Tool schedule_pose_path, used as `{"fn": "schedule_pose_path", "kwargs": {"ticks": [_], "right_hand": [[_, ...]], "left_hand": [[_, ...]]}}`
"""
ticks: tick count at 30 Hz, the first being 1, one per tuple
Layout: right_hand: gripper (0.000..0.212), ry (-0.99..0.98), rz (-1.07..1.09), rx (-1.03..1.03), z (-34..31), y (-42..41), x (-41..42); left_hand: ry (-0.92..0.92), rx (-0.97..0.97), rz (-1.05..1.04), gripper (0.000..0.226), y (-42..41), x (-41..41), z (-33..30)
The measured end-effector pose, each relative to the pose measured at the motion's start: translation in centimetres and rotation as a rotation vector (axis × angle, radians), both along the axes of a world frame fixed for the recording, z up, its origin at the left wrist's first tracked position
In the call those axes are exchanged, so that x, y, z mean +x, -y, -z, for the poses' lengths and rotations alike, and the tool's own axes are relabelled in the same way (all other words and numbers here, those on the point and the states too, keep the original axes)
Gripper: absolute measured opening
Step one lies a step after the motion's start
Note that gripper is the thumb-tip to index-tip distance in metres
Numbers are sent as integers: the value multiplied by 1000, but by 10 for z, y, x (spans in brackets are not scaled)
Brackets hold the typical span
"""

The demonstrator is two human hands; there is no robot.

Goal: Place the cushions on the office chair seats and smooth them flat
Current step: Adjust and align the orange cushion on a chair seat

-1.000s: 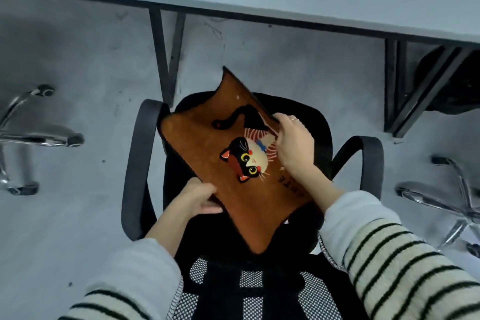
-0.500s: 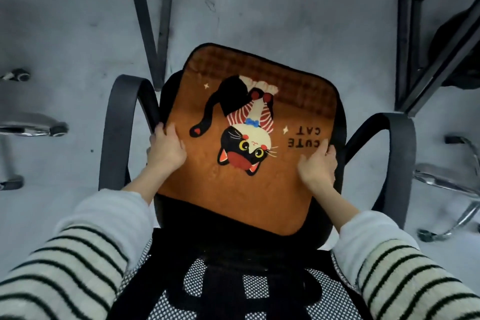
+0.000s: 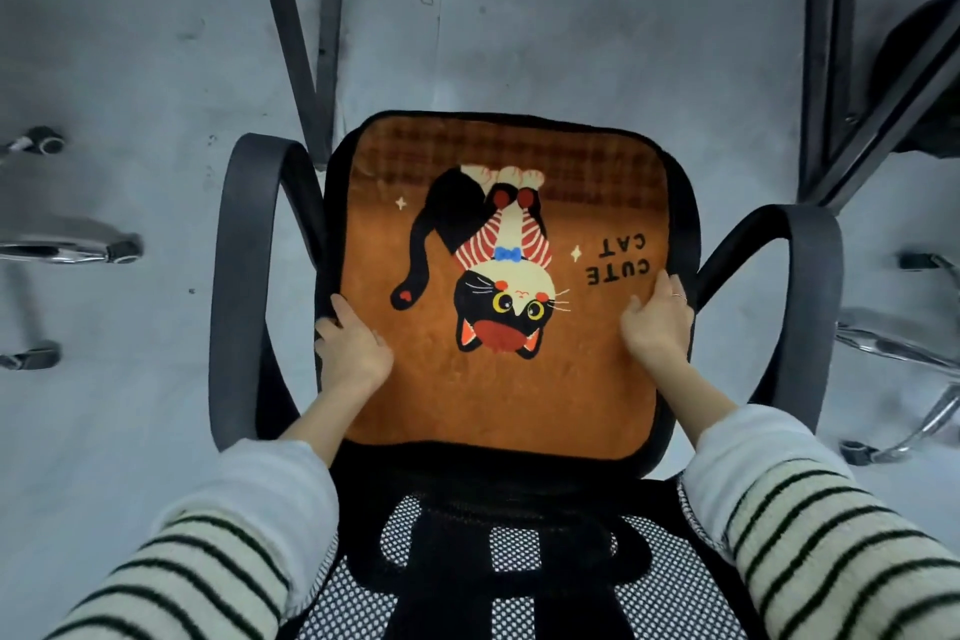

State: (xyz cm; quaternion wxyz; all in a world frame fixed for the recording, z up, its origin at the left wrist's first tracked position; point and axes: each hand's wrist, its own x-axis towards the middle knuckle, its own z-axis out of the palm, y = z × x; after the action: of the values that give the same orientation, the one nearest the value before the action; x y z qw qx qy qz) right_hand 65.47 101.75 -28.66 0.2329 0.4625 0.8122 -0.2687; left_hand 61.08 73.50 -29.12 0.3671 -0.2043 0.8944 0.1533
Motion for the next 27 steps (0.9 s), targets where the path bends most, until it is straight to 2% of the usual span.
{"fn": "schedule_pose_path", "kwargs": {"ticks": [9, 15, 20, 27], "right_hand": [[51, -59, 26, 30, 6, -13, -1], [47, -128, 43, 102, 10, -13, 0], [46, -147, 17, 134, 9, -11, 10], [49, -80, -45, 54, 13, -11, 26]], "left_hand": [[101, -30, 57, 80, -3, 3, 0], [56, -73, 94, 88, -17, 20, -5], [35, -109, 92, 85, 5, 16, 0], [27, -67, 39, 75, 10, 8, 4]]}}
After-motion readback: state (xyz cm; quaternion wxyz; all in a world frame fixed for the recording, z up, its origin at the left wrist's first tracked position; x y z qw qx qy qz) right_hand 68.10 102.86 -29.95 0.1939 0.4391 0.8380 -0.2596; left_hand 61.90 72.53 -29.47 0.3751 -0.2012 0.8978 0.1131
